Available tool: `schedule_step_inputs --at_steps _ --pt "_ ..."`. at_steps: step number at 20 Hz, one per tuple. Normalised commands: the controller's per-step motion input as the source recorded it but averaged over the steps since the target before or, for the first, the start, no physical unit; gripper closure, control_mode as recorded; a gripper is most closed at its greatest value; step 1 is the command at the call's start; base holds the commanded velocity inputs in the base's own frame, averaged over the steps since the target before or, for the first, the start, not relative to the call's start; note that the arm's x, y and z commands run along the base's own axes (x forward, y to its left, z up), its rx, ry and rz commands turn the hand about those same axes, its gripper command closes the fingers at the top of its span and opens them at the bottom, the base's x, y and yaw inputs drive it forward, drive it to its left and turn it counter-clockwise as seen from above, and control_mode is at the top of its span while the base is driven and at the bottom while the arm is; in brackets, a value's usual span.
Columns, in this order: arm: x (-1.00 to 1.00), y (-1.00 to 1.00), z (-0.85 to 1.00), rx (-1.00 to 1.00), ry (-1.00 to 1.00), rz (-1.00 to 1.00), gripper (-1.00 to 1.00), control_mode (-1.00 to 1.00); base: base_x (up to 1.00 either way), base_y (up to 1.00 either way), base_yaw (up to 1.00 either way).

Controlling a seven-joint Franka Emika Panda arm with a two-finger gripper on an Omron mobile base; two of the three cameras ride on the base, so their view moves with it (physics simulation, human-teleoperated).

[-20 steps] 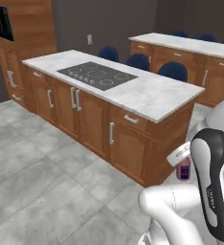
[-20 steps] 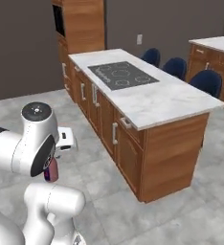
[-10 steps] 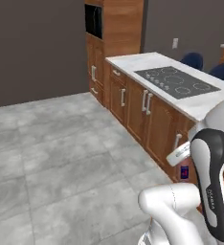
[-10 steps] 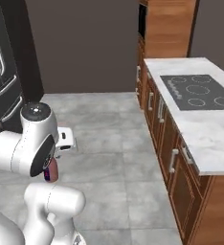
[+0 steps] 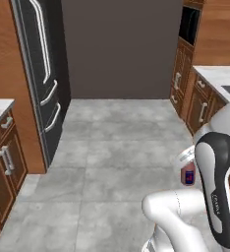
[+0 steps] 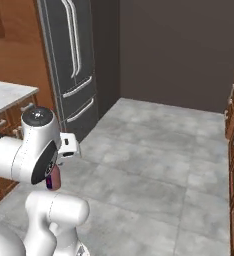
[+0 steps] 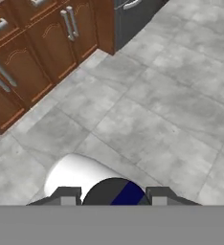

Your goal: Sort all alcoholic drinks to one cabinet, and non-alcoholic drinks to the other.

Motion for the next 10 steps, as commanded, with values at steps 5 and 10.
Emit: schedule_step_inputs --at_steps 5,10 --pt "0.00 0.00 0.00 0.00 0.00 0.00 1.00 1.00 0.56 0.15 0.65" --pt "0.00 0.00 0.00 0.00 0.00 0.00 1.00 1.00 0.53 0.20 0.64"
